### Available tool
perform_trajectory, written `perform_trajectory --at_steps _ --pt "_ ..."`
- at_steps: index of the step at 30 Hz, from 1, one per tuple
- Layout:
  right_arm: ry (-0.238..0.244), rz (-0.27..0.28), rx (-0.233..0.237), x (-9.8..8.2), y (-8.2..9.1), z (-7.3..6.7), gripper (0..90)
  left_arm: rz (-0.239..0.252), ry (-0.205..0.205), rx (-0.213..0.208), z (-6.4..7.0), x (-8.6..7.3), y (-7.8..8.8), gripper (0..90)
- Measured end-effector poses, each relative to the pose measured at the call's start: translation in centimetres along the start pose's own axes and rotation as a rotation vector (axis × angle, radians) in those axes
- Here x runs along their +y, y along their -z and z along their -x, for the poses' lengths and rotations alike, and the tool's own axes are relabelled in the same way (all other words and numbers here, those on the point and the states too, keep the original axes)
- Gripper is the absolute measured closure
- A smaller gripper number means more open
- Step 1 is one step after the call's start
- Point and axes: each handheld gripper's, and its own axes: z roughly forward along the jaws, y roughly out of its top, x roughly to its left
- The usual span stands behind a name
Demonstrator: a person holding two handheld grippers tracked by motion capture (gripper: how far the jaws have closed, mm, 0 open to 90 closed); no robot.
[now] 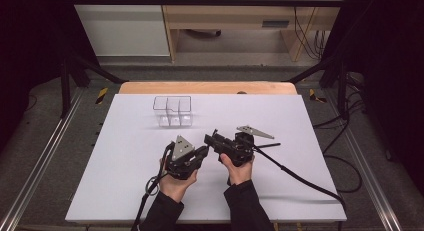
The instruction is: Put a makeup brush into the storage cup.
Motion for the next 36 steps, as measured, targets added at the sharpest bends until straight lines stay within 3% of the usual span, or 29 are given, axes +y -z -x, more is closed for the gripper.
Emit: perform_trajectory --at_steps 29,36 --pt "-0.077 -0.013 0.051 -0.13 -0.19 -0.01 83.4 0.010 0.001 0.004 0.18 0.05 0.25 83.4" --pt "-0.055 -0.005 0.062 -0.16 -0.07 0.02 83.9 0.014 -0.006 -0.006 0.09 0.09 0.34 82.6"
